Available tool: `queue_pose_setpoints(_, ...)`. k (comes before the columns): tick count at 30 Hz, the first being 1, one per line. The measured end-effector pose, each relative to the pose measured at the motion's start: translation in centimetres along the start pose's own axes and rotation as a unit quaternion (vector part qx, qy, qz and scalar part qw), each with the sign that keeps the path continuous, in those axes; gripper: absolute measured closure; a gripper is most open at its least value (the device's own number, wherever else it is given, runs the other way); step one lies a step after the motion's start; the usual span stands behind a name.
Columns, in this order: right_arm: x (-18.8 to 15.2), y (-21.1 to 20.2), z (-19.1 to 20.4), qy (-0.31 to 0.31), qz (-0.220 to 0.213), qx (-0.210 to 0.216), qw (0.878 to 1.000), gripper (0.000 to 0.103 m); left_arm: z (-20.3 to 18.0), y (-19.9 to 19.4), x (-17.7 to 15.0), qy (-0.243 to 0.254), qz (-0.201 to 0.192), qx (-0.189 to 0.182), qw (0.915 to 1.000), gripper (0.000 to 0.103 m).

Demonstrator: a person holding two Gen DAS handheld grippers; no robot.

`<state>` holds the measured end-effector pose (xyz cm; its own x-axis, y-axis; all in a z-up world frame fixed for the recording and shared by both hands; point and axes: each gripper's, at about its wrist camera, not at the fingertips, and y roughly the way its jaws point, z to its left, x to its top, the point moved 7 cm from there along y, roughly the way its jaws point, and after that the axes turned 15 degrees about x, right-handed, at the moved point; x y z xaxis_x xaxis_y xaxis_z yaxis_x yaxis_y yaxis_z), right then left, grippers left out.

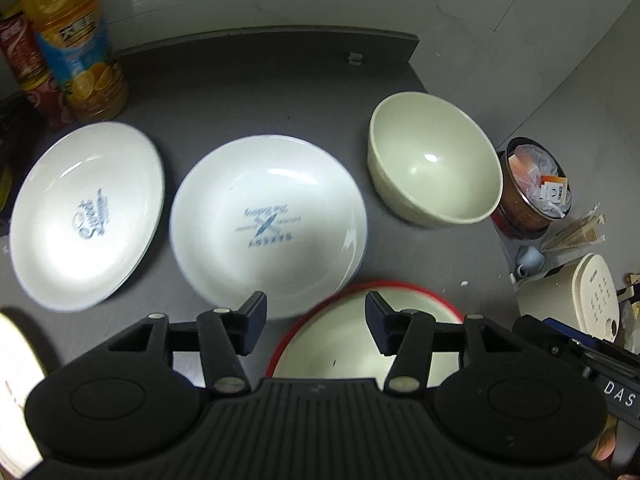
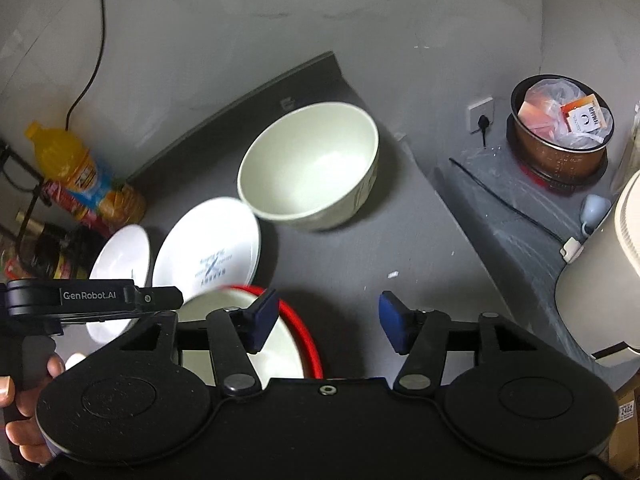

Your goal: Organize plates and bowls

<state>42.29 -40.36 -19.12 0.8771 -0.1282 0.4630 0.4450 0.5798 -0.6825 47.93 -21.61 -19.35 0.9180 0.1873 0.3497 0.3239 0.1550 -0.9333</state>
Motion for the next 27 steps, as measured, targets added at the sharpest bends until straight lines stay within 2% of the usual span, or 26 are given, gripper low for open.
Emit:
queue_pose_setpoints(5, 2.1, 0.2, -0.9, 0.012, -0.025, -0.009, 1.0, 0.023, -1.1, 0.8, 2.1, 0.001, -0.003, -0.009, 1.0, 0.05)
queue_pose_setpoints(20, 6.5, 5.1, -3.6, 0.038, -0.03, -0.042, 0.998, 0.022, -5.1, 4.2, 7.8, 0.012, -0.006, -0.029, 0.9995, 0.05)
queue_pose_setpoints(22, 6.9, 5.8, -4.0, 0.041, -0.029, -0.047, 0.998, 0.023, -5.7, 4.9, 8.7, 0.007, -0.006, -0.041, 0.9991, 0.05)
queue_pose_setpoints(27, 7.5, 7.5, -5.1, 0.057, -0.024, -0.056, 0.996, 0.024, -6.8, 6.7, 10.2, 0.002, -0.006, -0.038, 0.9993, 0.051)
